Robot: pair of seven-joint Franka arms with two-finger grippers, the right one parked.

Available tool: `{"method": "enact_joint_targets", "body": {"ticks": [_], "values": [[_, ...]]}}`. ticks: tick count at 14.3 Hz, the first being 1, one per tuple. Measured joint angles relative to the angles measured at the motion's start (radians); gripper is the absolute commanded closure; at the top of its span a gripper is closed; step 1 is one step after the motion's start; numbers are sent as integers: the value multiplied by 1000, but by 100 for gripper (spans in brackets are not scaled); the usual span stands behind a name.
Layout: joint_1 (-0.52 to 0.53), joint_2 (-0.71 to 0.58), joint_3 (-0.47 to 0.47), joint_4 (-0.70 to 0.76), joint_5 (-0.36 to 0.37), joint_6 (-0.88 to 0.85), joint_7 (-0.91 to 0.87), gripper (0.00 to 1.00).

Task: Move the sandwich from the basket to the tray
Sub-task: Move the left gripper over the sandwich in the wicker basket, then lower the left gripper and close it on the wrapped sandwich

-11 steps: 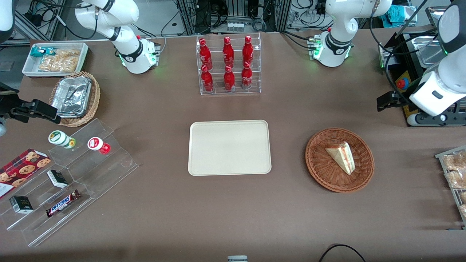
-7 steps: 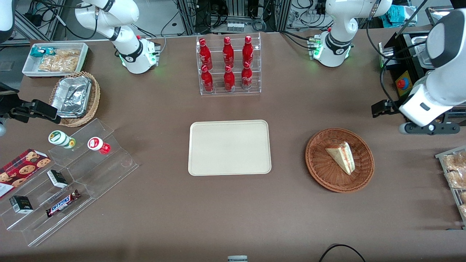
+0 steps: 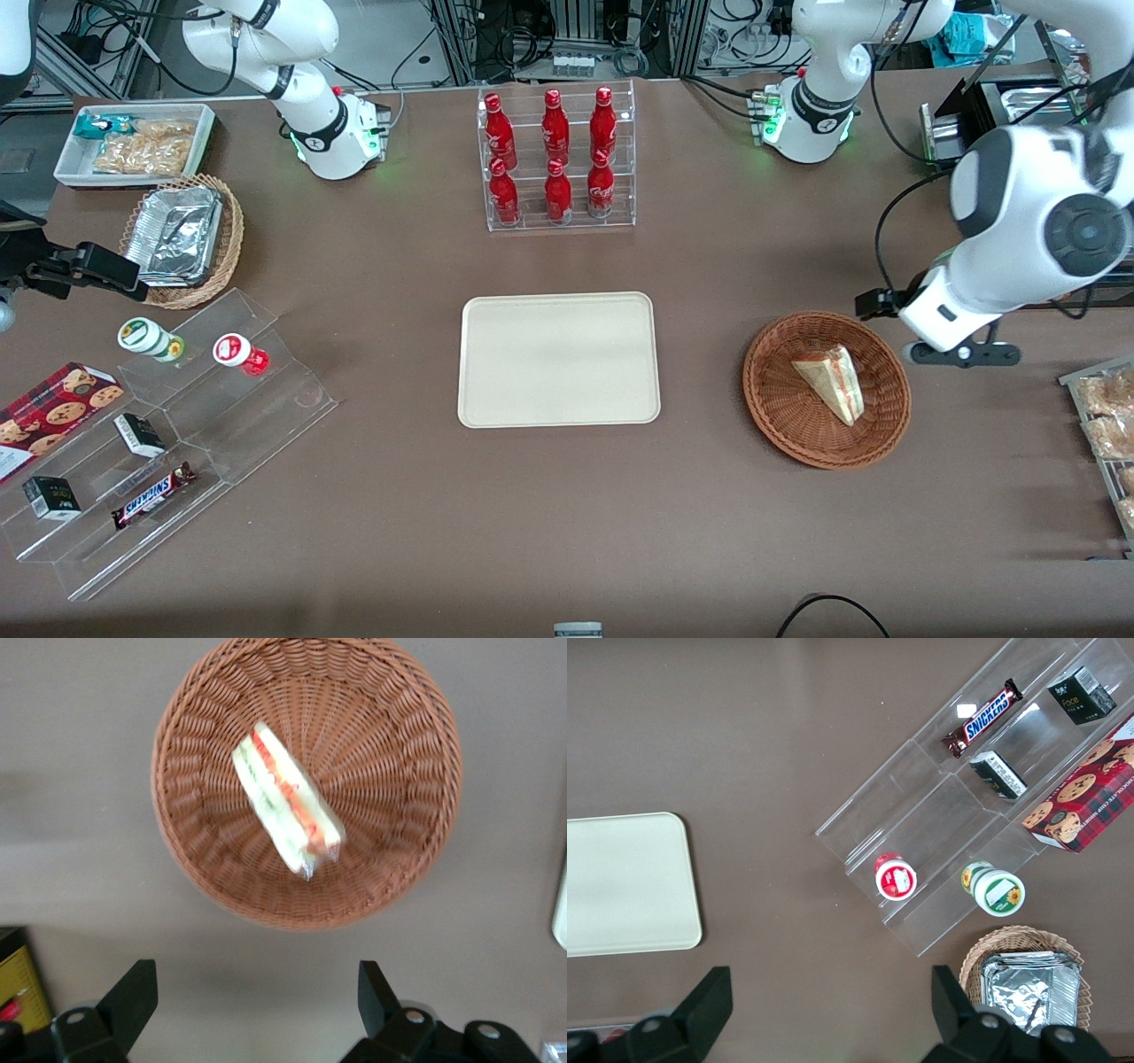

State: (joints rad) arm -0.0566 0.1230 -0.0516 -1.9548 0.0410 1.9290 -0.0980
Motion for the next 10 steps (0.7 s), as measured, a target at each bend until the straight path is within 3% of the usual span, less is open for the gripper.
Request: {"method": "enact_joint_targets", "body": {"ticks": [5, 10], "values": [[-3, 6, 0, -210, 0, 344, -258, 0], [-29, 81, -4, -274, 1, 575, -711, 0]]}}
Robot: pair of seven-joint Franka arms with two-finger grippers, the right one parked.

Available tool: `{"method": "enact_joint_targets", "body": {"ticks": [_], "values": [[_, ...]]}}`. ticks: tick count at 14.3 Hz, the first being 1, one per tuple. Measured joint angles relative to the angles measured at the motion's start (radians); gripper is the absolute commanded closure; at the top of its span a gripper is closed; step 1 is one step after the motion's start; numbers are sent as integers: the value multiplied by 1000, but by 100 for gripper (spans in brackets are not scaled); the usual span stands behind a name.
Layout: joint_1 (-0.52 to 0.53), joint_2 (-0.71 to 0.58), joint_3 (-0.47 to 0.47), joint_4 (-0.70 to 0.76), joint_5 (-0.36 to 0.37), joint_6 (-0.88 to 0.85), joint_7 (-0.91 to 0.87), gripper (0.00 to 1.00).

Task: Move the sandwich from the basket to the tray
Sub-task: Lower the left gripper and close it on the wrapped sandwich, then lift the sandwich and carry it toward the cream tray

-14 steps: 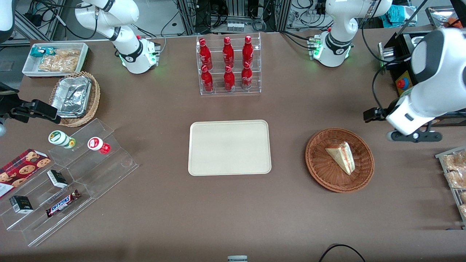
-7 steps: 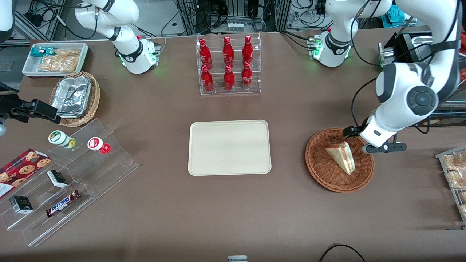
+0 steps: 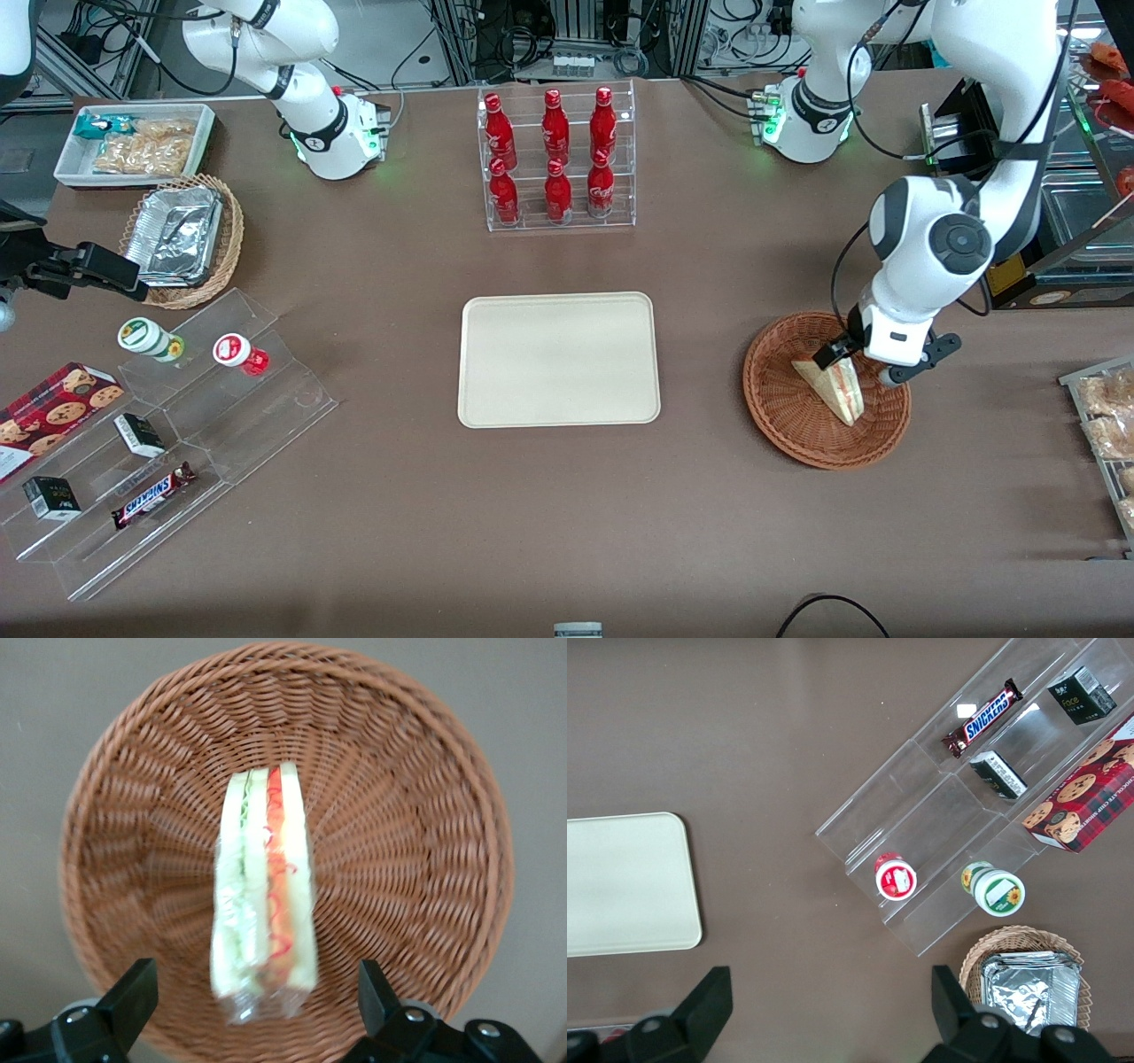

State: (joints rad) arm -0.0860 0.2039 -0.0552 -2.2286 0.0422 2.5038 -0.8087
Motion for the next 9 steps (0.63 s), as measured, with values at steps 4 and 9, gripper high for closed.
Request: {"method": "enact_joint_targets", "body": {"ticks": [4, 9], "values": [[-2, 57, 2, 0, 0, 46, -116, 50], [-2, 85, 3, 11, 5, 33, -118, 93]]}}
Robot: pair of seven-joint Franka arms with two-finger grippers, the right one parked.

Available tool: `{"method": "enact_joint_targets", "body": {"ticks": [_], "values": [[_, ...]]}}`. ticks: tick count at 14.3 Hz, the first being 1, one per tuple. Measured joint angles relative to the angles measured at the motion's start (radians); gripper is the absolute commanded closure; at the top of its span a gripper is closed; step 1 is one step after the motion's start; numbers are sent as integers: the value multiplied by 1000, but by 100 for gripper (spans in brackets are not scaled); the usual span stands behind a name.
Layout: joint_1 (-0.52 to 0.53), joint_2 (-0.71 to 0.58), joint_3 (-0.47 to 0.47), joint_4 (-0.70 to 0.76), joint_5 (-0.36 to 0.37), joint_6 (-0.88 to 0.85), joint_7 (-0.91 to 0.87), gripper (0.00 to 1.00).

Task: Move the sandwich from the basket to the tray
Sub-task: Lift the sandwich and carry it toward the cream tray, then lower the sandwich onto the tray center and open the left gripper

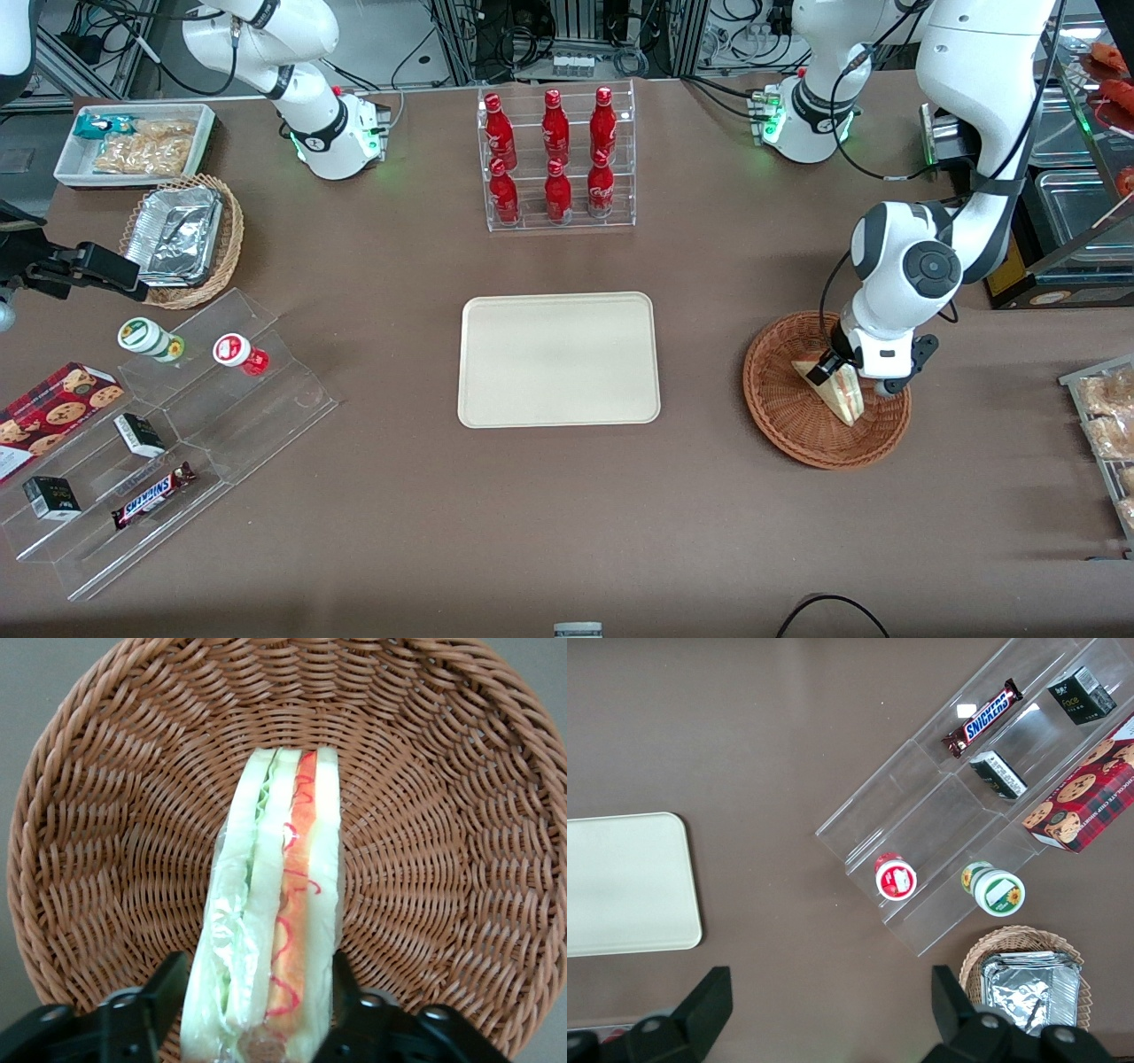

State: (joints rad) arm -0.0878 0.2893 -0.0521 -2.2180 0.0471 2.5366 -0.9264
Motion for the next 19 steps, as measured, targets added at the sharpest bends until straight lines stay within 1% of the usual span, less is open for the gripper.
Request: {"method": "enact_joint_targets", "body": {"ticks": [2, 4, 6, 7, 10, 13, 17, 19], "values": [[-1, -3, -1, 50, 10, -101, 14, 93], [-16, -10, -4, 152, 12, -271, 61, 92], [-54, -13, -6, 257, 12, -418, 133, 91], [-77, -12, -8, 292, 12, -456, 173, 91], [-160, 13, -10, 352, 12, -472, 255, 92], [-262, 87, -13, 435, 3, -472, 260, 94], [-408, 251, -16, 601, -93, -470, 241, 95], [-478, 316, -18, 669, -108, -468, 189, 95]]}}
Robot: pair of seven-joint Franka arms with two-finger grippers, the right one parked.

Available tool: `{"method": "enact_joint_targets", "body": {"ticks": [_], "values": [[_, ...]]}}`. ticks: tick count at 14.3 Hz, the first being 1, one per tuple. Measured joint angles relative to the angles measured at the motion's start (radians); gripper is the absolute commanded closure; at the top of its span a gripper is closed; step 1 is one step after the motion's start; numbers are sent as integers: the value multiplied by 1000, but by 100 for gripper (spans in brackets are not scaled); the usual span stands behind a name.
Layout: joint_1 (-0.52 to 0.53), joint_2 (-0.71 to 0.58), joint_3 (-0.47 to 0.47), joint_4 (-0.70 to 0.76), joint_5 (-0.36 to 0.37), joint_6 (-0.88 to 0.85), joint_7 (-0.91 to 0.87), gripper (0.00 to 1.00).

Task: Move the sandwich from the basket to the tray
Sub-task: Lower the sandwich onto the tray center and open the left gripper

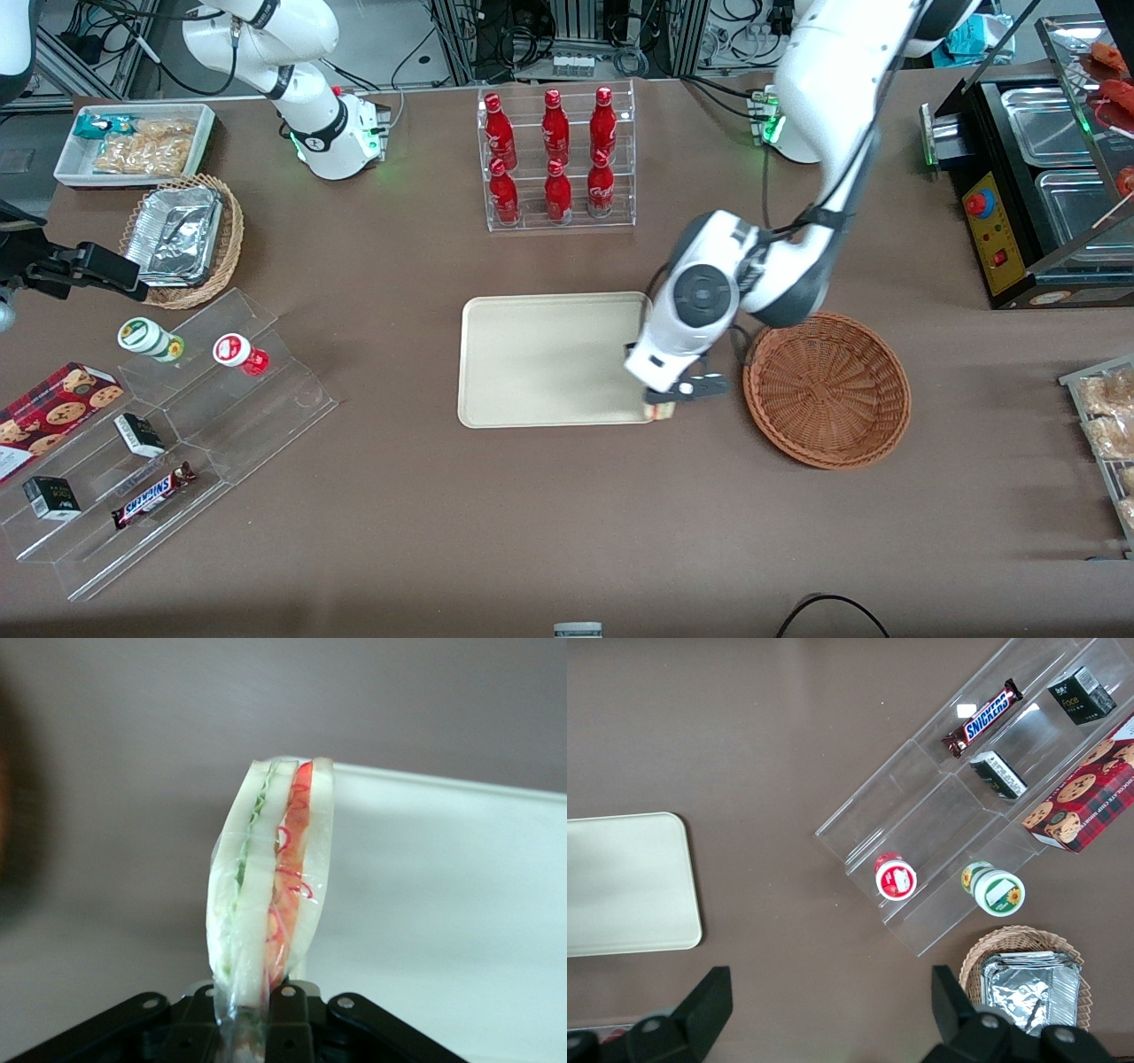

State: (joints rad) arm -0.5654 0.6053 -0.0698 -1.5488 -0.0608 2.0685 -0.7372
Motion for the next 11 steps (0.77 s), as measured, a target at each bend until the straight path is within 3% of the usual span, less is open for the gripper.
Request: {"method": "enact_joint_targets", "body": {"ticks": [5, 11], "values": [[-141, 122, 1, 154, 0, 18, -149, 95], [-213, 211, 4, 242, 9, 41, -214, 95]]}}
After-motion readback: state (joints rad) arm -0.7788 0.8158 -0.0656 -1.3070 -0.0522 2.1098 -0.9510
